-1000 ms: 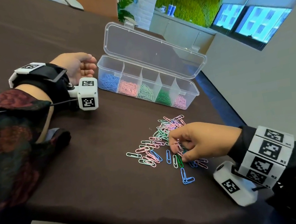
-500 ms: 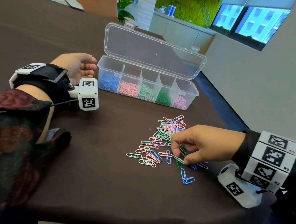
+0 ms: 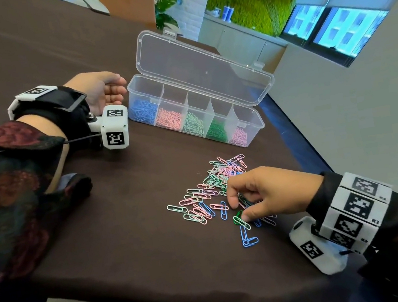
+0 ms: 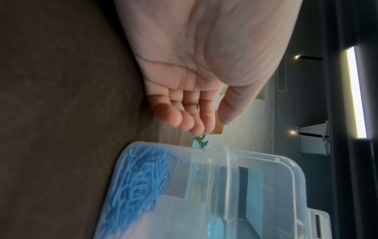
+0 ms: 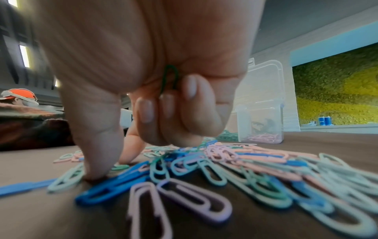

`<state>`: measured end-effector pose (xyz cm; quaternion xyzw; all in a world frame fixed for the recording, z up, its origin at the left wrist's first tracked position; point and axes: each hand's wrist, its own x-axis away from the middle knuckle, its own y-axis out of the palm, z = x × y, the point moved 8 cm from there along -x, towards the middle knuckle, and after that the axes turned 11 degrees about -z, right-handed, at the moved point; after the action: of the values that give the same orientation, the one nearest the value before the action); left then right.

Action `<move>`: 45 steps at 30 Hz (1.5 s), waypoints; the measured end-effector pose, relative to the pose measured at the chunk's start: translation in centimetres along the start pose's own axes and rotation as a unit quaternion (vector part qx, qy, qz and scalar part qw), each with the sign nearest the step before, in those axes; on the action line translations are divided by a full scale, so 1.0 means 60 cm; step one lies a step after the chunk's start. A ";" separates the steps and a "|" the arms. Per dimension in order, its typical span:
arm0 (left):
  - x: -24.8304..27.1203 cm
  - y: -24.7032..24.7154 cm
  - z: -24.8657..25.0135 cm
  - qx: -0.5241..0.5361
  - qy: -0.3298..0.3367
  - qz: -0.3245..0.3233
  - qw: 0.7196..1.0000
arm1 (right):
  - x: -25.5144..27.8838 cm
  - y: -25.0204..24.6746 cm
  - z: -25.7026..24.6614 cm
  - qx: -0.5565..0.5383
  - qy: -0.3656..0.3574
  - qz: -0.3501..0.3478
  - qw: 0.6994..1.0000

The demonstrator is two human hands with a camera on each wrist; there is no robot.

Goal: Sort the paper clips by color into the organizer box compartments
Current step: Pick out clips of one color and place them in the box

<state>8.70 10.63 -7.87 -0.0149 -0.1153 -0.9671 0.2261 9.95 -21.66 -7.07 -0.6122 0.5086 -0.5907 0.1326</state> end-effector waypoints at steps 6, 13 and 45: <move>-0.001 0.001 -0.001 0.002 -0.002 -0.001 1.000 | -0.004 0.008 0.002 -0.017 -0.004 -0.031 0.999; -0.001 0.003 0.000 0.000 0.004 0.002 1.000 | 0.015 -0.086 0.069 -0.286 0.040 0.170 0.942; -0.003 -0.002 0.001 0.001 0.004 0.007 1.000 | -0.010 -0.155 0.040 -0.124 0.059 0.130 0.982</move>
<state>8.83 10.85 -7.87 -0.0115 -0.1157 -0.9654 0.2336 16.47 -18.10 -0.97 -0.5167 0.6597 -0.5363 0.1009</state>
